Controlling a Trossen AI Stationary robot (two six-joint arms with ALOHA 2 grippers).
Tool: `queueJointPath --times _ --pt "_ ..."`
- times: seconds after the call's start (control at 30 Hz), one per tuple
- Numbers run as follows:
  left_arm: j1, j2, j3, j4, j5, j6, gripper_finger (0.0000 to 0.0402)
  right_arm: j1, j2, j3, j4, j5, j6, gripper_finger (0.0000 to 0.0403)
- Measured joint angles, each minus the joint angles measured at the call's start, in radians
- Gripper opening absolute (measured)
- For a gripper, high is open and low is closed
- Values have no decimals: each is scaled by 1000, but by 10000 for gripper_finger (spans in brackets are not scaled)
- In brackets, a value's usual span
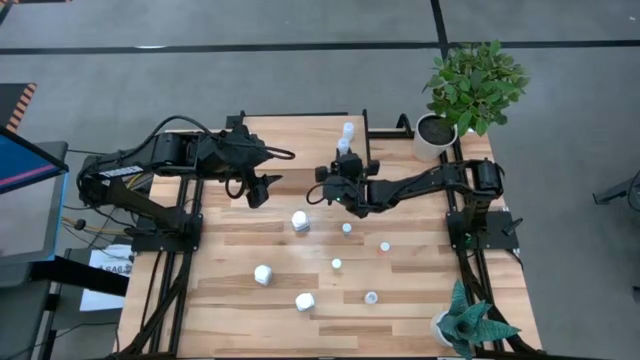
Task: Pick and place medicine bottles onto shelf by color
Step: Put the left transparent medicine bottle on the shelf
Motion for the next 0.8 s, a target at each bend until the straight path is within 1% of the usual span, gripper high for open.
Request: queueJointPath --times 0.13,0.37,0.5,0.8 --pt "0 0 0 0 0 14 254 -12 0 0 -35 -84 1 113" --pt "0 0 0 0 0 14 254 -33 0 -10 -32 -103 2 118" --pt "0 0 0 0 0 13 254 -39 0 -10 -31 -137 2 139" --pt "0 0 0 0 0 13 254 -31 0 -10 -33 -154 0 203"
